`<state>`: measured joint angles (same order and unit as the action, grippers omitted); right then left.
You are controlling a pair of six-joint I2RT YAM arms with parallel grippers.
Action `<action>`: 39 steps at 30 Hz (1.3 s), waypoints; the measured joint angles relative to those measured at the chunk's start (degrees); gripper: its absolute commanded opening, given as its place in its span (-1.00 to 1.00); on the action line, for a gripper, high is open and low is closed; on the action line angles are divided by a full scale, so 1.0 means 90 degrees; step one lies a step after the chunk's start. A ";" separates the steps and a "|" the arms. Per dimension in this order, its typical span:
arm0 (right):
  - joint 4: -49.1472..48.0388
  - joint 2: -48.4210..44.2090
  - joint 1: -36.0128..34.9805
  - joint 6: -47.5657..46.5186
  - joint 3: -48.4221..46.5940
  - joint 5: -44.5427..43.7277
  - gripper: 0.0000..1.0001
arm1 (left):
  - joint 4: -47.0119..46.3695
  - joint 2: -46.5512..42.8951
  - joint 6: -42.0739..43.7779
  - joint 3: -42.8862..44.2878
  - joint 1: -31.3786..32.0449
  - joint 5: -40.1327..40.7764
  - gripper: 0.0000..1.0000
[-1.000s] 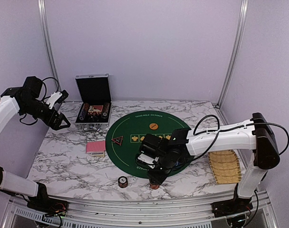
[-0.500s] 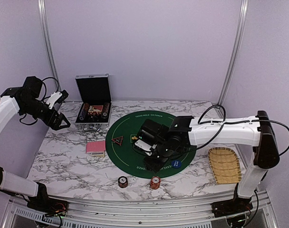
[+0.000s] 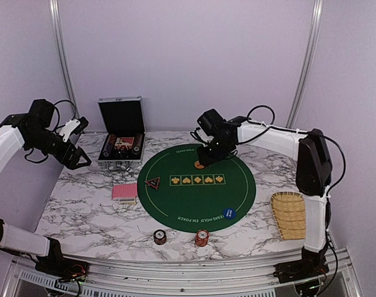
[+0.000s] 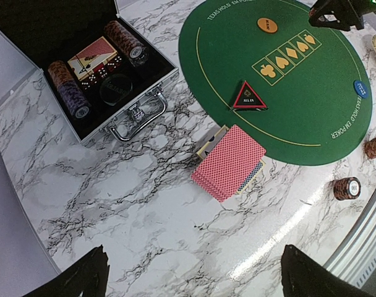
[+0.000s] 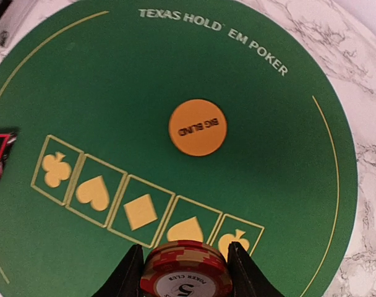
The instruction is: Distribute texas hold em gaming equipment
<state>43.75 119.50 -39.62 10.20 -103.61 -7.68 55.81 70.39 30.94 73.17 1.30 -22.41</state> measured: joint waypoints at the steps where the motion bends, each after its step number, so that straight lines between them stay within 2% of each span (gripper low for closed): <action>1: -0.0046 0.0185 0.0126 -0.0022 -0.0063 -0.0005 -0.86 | 0.0000 -0.0002 0.0000 -0.0002 0.0000 0.0000 0.98; 10: -0.0223 0.1035 0.0889 -0.0119 -0.0197 0.0092 -0.85 | 0.0019 -0.0041 0.0017 -0.0015 0.0000 0.0005 0.98; 24: -0.0457 0.1727 0.1037 -0.0199 -0.0862 0.0362 -0.75 | 0.0049 -0.0041 0.0019 -0.0019 0.0000 0.0000 0.98; 27: -0.0466 0.1853 0.1076 -0.0202 -0.0918 0.0391 -0.62 | 0.0049 -0.0041 0.0019 -0.0019 0.0000 0.0000 0.98; 30: -0.0471 0.1877 0.1107 -0.0202 -0.0920 0.0410 -0.34 | 0.0051 -0.0041 0.0022 -0.0019 0.0000 0.0000 0.98; 36: -0.0478 0.1877 0.1127 -0.0214 -0.0920 0.0425 -0.02 | 0.0053 -0.0041 0.0019 -0.0019 0.0000 0.0005 0.98; 39: -0.0481 0.1877 0.1141 -0.0219 -0.0920 0.0442 0.08 | 0.0053 -0.0041 0.0019 -0.0019 0.0000 0.0005 0.98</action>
<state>39.42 136.40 -29.34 8.23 -111.90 -3.70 56.29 70.02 31.11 72.99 1.30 -22.37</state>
